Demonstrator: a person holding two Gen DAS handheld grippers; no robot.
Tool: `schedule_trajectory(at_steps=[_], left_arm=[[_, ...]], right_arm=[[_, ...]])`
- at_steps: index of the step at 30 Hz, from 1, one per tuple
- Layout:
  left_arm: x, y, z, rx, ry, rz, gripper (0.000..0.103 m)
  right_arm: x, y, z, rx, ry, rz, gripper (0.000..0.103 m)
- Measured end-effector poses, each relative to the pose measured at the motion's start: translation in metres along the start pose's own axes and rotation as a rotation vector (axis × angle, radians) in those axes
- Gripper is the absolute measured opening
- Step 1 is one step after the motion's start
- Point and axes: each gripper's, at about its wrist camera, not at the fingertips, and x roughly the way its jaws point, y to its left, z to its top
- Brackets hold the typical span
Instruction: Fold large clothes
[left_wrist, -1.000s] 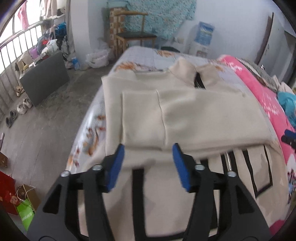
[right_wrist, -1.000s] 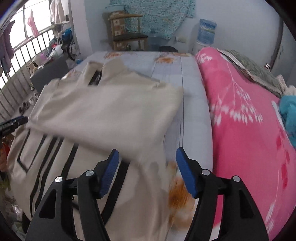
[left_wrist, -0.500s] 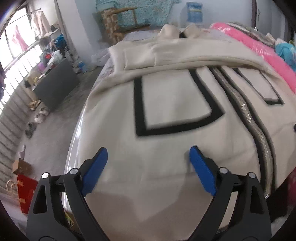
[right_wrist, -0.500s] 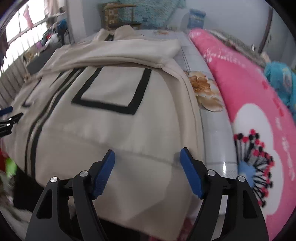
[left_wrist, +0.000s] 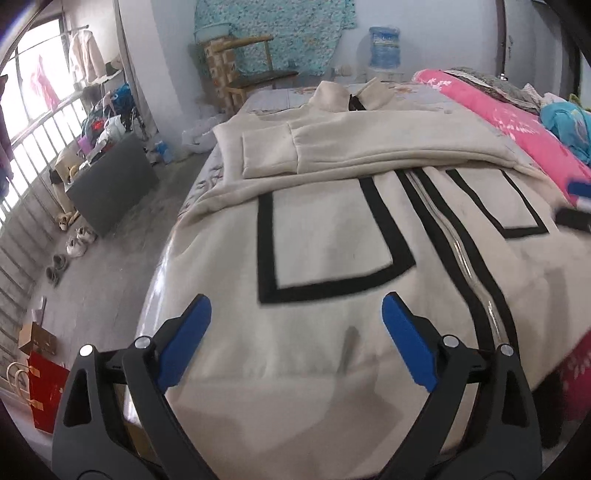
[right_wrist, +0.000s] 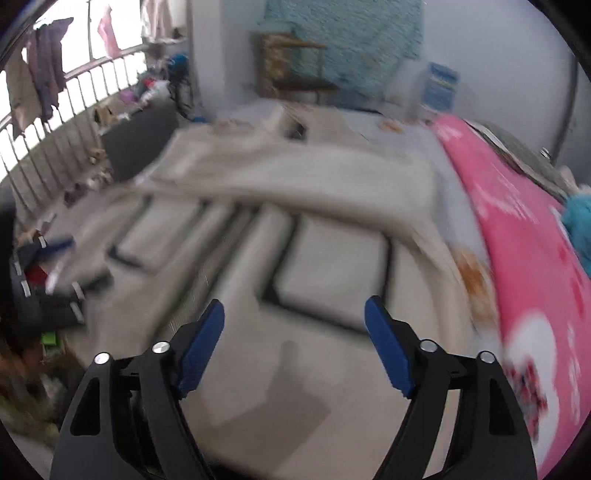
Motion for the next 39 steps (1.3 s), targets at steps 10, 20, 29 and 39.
schedule_trajectory(at_steps=[10,20,29,39], left_arm=[[0.041,0.004,0.029,-0.092,0.019,-0.038,0.090],[0.062,0.006,0.029,-0.112,0.060,-0.041,0.090],[0.061,0.001,0.030,-0.115,0.063,-0.029,0.090],[0.061,0.002,0.029,-0.130,0.071,-0.061,0.090]], right_arm=[[0.156,0.014,0.121,-0.025,0.031,0.010,0.082],[0.207,0.013,0.130,0.001,0.075,0.012,0.097],[0.208,0.010,0.127,0.001,0.078,0.031,0.097],[0.208,0.010,0.127,0.002,0.078,0.031,0.097]])
